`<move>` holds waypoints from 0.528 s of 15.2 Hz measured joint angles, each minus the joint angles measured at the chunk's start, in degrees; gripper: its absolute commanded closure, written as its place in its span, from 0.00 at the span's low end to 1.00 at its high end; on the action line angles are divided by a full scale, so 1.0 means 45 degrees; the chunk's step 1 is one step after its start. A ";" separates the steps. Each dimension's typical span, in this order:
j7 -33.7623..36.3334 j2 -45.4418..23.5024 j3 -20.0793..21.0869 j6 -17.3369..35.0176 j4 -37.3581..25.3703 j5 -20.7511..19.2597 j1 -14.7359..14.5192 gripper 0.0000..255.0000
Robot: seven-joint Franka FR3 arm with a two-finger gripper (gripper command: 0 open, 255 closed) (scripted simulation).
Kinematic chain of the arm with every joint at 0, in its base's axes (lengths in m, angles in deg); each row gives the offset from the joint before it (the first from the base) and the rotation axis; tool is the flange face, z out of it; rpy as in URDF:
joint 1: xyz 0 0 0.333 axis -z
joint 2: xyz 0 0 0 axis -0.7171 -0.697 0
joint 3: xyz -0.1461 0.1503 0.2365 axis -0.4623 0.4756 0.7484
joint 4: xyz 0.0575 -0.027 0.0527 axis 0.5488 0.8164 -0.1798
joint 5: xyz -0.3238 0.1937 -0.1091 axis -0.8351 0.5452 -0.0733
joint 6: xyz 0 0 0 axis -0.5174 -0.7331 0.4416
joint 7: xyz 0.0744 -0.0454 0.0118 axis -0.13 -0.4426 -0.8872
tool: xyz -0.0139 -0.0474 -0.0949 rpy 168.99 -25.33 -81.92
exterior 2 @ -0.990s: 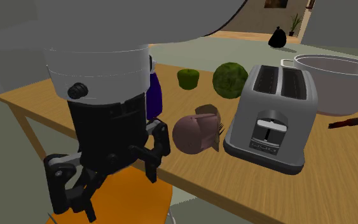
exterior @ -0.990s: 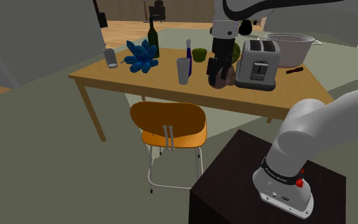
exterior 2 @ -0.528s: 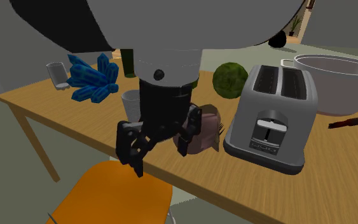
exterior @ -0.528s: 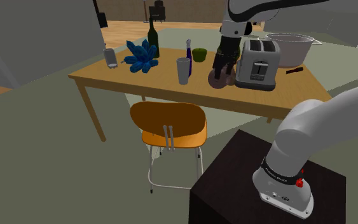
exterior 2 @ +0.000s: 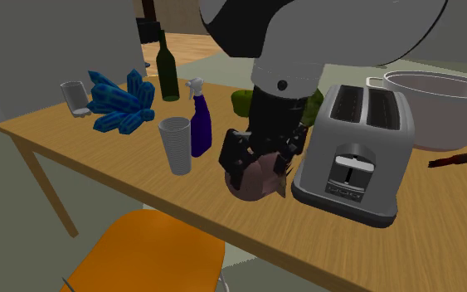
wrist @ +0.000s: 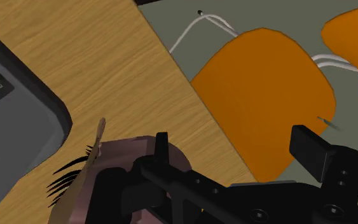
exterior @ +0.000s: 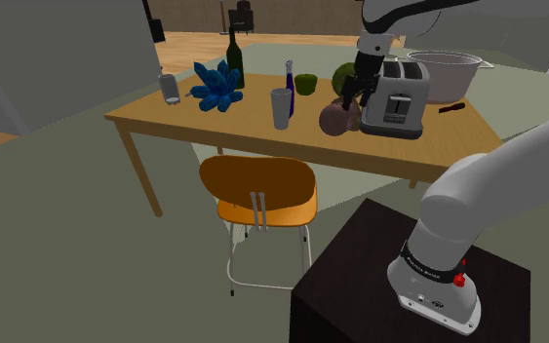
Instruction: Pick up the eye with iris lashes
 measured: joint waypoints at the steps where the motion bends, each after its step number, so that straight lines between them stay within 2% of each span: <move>1: -0.0102 -0.0244 -0.0204 0.0171 -0.0159 0.0051 0.0040 0.00; 8: -0.1564 -0.2240 -0.2148 0.1229 -0.1566 0.0666 0.0339 0.00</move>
